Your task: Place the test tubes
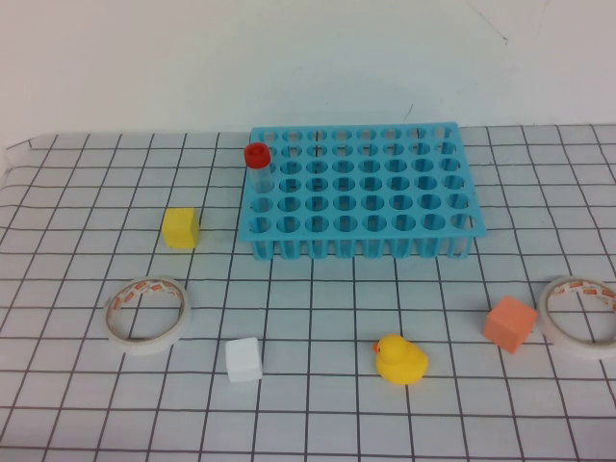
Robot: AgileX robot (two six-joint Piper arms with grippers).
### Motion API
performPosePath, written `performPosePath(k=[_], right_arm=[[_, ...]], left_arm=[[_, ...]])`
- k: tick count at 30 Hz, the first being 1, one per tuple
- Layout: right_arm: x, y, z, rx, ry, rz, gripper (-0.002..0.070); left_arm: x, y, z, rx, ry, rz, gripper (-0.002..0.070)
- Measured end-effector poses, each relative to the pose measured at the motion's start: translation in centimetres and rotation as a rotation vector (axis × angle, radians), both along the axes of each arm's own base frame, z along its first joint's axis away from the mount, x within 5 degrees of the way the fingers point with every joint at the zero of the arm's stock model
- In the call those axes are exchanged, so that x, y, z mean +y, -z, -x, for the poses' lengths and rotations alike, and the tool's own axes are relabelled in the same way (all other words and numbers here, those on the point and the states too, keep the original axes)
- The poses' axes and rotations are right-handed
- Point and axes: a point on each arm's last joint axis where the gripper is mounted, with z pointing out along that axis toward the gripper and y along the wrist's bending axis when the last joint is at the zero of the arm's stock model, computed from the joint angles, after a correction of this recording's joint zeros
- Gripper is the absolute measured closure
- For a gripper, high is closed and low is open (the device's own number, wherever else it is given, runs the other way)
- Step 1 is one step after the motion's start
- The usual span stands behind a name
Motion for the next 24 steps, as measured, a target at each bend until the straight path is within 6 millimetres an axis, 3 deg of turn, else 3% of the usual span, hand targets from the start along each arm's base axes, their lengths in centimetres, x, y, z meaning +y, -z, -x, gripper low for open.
performPosePath(k=[24], right_arm=[[0.11,0.11,0.03,0.007,0.012,-0.074,0.0678]], left_arm=[[-0.01,0.00,0.00,0.000,0.001,0.000,0.0676]])
